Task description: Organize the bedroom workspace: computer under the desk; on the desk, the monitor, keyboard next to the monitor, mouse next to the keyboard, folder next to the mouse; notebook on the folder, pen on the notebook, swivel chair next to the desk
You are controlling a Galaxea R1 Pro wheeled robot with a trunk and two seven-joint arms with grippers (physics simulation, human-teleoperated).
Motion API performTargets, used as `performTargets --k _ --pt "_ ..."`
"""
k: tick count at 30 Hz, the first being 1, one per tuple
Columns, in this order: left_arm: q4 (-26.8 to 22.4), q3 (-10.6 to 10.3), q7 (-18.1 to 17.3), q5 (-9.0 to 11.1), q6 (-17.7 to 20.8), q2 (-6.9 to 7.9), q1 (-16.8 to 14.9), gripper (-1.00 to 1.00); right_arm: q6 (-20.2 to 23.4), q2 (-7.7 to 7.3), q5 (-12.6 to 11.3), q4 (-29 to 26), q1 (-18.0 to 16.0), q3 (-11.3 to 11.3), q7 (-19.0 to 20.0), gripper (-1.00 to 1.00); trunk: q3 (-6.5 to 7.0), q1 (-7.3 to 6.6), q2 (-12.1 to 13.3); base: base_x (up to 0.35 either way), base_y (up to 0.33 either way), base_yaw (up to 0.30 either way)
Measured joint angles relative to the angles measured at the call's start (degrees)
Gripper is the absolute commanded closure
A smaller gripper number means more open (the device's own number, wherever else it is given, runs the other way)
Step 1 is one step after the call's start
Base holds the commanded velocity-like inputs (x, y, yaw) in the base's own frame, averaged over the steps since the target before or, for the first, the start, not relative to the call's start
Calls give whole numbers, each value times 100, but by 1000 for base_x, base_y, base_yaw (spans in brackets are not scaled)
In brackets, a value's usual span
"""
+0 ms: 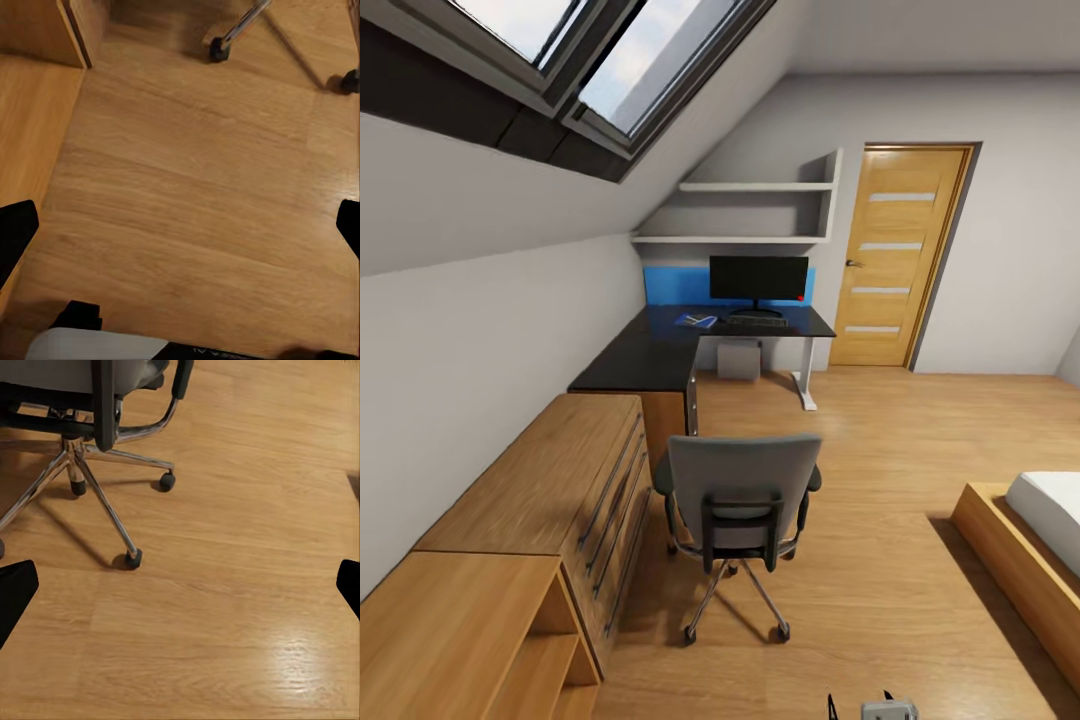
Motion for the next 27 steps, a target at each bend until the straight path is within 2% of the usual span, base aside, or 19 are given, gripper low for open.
performTargets --k 1,2,4,6,9,11,13,17,20,21,22,27 --pt "-199 -4 326 -24 103 -5 -140 -100 77 -6 -4 -147 -8 -2 -35 -100 -17 22 -40 0 0 0" --pt "-260 3 432 -19 159 -5 -201 -100 129 -8 -14 -203 -12 -10 -55 -100 -36 44 -80 0 0 0" --pt "-405 1 680 -42 520 -9 -424 -100 502 -14 -60 -386 -44 -16 -202 -100 -72 88 -160 0 0 0" --pt "-449 3 744 -46 785 -13 -578 -100 751 -17 -78 -472 -92 -15 -281 -100 -108 132 -241 0 0 0" --pt "-543 0 814 -66 1462 -35 -1041 -100 1324 -17 -90 -695 -405 -6 -384 -100 -160 198 -361 0 0 0" --pt "-567 3 828 -63 1715 -40 -1272 -100 1544 -12 -101 -752 -565 -13 -405 -100 -197 242 -441 0 0 0" --pt "-592 -6 829 -24 2284 -83 -1889 -100 2092 10 -106 -834 -904 -31 -430 -100 -232 286 -522 0 0 0" --pt "-600 -1 836 -19 2871 -146 -2395 -100 2523 9 -194 -862 -1288 -101 -438 -100 -305 373 -682 0 0 0" --pt "-606 3 838 -31 3384 -203 -2846 -100 2869 -18 -510 -855 -1711 -187 -431 -100 -358 439 -803 0 0 0" --pt "-604 4 838 -37 3644 -226 -3075 -100 3193 -89 -801 -859 -2016 -224 -428 -100 -376 461 -842 0 0 0" --pt "-594 4 838 -29 3715 -230 -3152 -100 3332 -126 -923 -863 -2149 -230 -429 -100 -395 483 -883 0 0 0" --pt "-549 29 833 0 3782 -223 -3241 -100 3538 -152 -1128 -919 -2313 -233 -413 -100 -486 593 -1084 0 0 0"
